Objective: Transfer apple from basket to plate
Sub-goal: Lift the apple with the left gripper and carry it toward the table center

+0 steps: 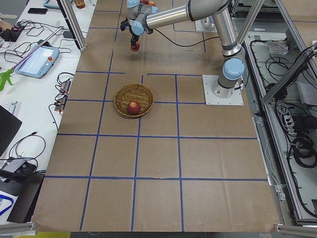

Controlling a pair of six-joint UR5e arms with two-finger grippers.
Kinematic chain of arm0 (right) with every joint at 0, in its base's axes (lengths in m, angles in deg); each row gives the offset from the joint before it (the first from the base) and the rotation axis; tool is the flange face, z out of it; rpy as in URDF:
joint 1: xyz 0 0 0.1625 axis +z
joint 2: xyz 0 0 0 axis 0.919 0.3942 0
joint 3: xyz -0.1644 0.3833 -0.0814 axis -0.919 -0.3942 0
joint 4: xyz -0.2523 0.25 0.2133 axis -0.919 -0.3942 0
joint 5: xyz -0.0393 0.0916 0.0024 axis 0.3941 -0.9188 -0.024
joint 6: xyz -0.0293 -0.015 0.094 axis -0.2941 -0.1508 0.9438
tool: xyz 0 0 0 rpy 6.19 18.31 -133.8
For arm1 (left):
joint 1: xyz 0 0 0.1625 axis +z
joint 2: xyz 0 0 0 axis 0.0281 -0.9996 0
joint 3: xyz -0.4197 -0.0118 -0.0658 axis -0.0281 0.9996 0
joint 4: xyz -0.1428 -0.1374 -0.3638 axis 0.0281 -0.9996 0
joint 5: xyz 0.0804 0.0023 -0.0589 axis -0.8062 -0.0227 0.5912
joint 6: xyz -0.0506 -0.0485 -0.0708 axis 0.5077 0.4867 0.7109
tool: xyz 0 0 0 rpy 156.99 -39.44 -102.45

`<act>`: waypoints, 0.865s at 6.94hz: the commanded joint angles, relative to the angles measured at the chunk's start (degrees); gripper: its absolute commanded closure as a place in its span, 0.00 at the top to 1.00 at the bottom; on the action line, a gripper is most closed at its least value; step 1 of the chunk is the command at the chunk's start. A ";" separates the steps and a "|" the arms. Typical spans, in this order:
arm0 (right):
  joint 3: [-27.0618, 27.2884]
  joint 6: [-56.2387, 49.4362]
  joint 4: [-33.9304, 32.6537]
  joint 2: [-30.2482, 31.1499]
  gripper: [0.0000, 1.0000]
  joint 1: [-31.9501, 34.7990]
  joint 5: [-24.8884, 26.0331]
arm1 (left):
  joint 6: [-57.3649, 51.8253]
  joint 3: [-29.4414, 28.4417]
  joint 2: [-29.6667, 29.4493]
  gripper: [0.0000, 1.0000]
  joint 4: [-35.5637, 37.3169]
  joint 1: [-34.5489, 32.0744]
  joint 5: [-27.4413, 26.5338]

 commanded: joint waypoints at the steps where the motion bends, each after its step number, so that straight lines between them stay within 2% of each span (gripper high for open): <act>1: 0.00 0.00 0.01 0.04 1.00 0.00 0.00 | 0.83 1.26 -0.34 0.36 0.00 -1.51 0.14; 6: 0.00 0.00 0.01 0.04 1.00 0.00 0.00 | 1.44 4.51 0.28 0.37 -0.70 -2.13 0.14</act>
